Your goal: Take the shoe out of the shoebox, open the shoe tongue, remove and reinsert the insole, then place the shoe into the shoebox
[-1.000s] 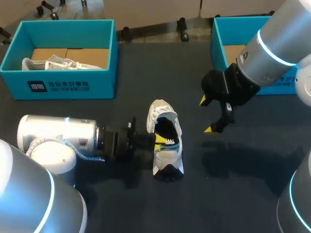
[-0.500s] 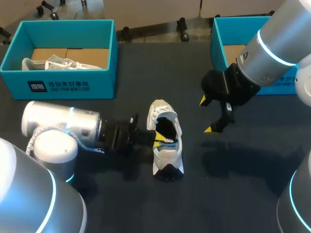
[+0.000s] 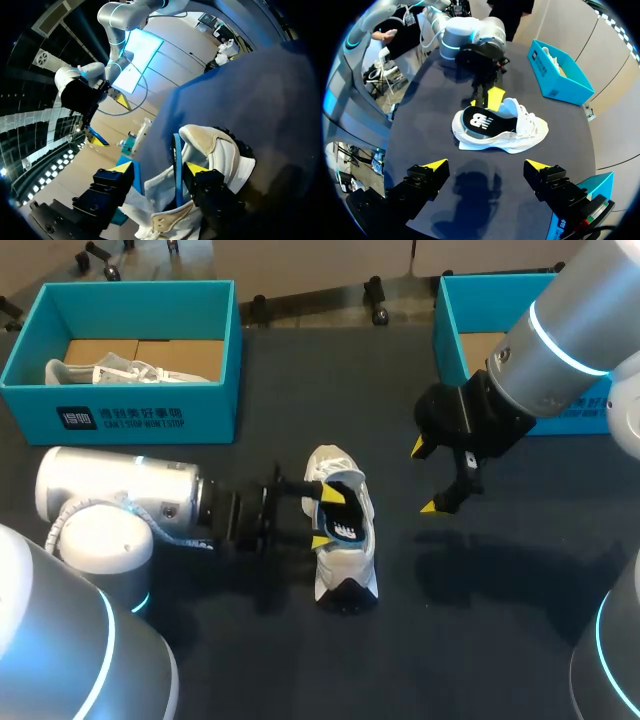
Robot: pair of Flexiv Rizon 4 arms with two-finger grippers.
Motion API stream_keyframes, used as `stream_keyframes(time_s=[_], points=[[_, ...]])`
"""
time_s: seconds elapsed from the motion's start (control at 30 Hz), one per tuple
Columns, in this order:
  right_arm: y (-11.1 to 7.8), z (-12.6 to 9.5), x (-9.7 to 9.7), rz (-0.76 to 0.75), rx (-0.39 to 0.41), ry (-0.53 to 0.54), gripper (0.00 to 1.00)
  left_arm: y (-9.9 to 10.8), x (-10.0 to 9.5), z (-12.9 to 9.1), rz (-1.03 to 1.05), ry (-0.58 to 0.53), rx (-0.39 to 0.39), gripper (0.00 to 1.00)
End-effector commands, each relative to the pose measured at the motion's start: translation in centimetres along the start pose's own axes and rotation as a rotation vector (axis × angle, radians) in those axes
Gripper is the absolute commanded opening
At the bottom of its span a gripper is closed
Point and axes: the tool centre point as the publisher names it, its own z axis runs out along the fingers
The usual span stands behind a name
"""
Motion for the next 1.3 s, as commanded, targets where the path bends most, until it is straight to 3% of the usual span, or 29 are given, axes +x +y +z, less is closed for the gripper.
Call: stream_keyframes(time_s=[0.03,0.13,0.57,0.6,0.63,0.77,0.87,1.3], points=[[0.0,0.1,0.0,-0.001,-0.001,0.000,1.00,-0.7,-0.9,-0.7,0.013,-0.004,0.000,0.73],[0.0,0.1,0.0,-0.001,-0.001,0.000,1.00,-1.2,-1.2,-0.8,0.026,-0.006,0.007,0.66],[0.0,0.1,0.0,-0.001,-0.001,0.000,1.00,-2.5,-1.4,-2.2,0.034,0.001,0.005,0.66],[0.0,0.1,0.0,-0.001,-0.001,0.000,1.00,-2.6,-1.5,-2.3,0.034,0.003,0.005,0.61],[0.0,0.1,0.0,-0.001,-0.001,0.000,1.00,-2.7,-1.6,-2.4,0.034,0.006,0.007,0.47],[0.0,0.1,0.0,-0.001,-0.001,0.000,1.00,-3.1,-2.5,-2.7,0.041,0.030,0.027,0.25],[0.0,0.1,0.0,-0.001,-0.001,0.000,1.00,-3.2,-3.0,-2.9,0.053,0.064,0.041,0.00],[0.0,0.1,0.0,-0.001,-0.001,0.000,1.00,-3.7,-3.4,-3.4,0.080,0.309,0.115,0.00]])
